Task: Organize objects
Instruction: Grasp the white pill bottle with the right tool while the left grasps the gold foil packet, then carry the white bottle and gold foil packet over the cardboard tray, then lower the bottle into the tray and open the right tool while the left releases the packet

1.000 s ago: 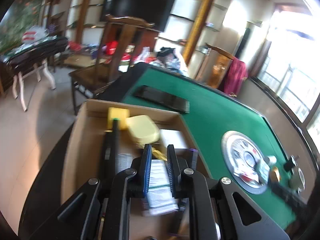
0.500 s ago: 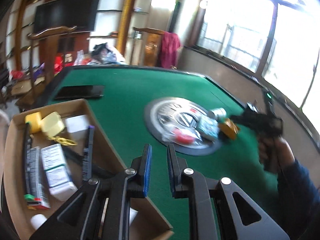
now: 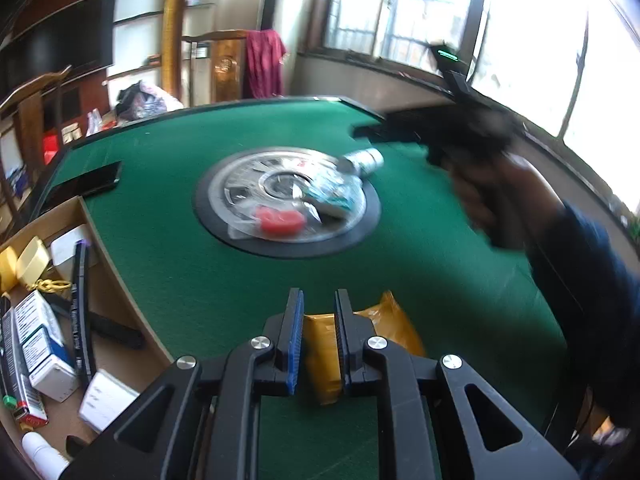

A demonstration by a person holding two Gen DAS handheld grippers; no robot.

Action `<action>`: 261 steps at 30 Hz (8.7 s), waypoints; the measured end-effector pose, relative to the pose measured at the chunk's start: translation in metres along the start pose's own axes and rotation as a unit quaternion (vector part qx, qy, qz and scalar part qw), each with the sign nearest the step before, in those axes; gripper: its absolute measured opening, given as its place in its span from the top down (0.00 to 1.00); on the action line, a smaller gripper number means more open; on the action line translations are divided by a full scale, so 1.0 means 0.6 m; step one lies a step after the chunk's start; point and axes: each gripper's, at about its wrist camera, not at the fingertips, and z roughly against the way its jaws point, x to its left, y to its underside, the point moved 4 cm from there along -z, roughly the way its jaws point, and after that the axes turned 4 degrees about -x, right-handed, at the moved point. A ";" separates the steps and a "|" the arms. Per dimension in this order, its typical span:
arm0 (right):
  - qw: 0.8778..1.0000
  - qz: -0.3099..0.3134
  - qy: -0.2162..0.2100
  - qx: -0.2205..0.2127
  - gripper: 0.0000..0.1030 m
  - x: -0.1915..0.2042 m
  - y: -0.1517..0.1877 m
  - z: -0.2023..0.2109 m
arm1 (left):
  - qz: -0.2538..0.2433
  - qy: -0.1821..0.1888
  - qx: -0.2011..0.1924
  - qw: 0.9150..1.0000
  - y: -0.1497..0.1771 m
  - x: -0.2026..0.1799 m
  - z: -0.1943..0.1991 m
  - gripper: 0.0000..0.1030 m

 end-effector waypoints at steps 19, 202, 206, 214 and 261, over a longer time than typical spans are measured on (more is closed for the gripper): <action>0.996 -0.030 0.002 0.082 0.57 -0.018 0.067 0.000 | 0.041 0.040 0.038 0.998 0.012 0.012 -0.018 0.85; 0.963 0.244 -0.081 0.074 0.67 0.545 0.286 -0.147 | 0.370 -0.205 -0.091 0.901 0.051 0.464 0.160 0.72; 0.961 0.257 -0.069 0.068 0.67 0.549 0.285 -0.153 | 0.366 -0.209 -0.087 0.903 0.051 0.463 0.158 0.72; 0.964 0.251 -0.059 0.070 0.67 0.549 0.273 -0.165 | 0.352 -0.220 -0.083 0.906 0.048 0.460 0.156 0.72; 0.989 0.134 -0.054 -0.005 0.66 0.369 0.169 -0.029 | 0.289 -0.202 -0.154 0.923 0.003 0.388 0.183 0.48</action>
